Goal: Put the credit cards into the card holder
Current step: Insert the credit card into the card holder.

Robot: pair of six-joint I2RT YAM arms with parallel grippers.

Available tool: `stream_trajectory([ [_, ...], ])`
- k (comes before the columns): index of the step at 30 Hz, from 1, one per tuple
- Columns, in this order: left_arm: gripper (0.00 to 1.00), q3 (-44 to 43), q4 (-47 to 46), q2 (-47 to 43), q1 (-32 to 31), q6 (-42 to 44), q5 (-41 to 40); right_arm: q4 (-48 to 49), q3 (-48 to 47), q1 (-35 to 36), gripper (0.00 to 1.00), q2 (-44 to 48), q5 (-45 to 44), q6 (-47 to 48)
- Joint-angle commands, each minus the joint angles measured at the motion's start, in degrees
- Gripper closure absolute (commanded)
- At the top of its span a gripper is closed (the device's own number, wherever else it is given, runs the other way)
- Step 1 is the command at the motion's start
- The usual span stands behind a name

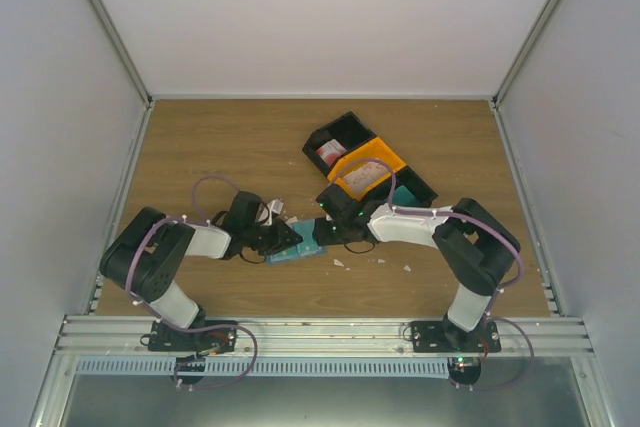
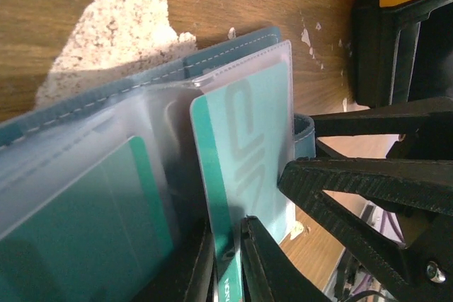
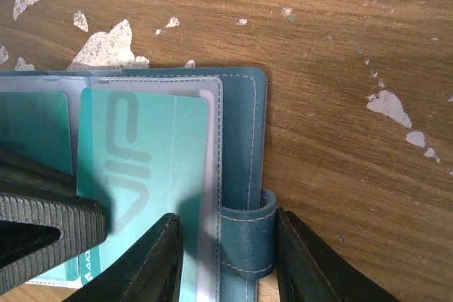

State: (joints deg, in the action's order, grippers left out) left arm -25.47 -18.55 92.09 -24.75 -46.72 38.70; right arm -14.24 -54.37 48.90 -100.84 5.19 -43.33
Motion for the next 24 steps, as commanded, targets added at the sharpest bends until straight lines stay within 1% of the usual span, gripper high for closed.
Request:
stream_trajectory([
  [1, 0.83, -1.9, 5.7, -2.2, -1.2, 3.0, -4.3, -4.0, 2.7, 0.6, 0.62, -1.1, 1.0, -0.4],
  [4, 0.77, -2.6, 9.6, -4.3, -1.4, 4.3, -6.2, -3.8, 2.9, 0.5, 0.62, -0.5, 1.0, -0.3],
  [9, 0.7, -2.1, 13.9, -7.0, -1.4, 4.8, -8.1, -2.6, 3.3, 0.4, 0.61, 0.1, 1.8, 0.2],
  [15, 0.67, -2.9, 16.8, -8.9, -2.1, 5.3, -9.2, -1.7, 3.6, 0.1, 0.61, 0.5, 2.9, 1.2],
  [18, 0.7, -3.9, 19.8, -9.1, -3.0, 5.7, -11.5, -0.9, 3.9, 0.1, 0.61, 0.6, 3.6, 1.4],
  [22, 0.8, -5.0, 20.9, -8.8, -3.8, 6.5, -12.5, 0.1, 4.2, 0.1, 0.61, 0.4, 4.5, 1.8],
  [24, 0.83, -5.8, 21.5, -8.2, -4.3, 7.3, -12.7, 0.9, 4.4, 0.1, 0.61, 0.1, 5.6, 2.3],
])
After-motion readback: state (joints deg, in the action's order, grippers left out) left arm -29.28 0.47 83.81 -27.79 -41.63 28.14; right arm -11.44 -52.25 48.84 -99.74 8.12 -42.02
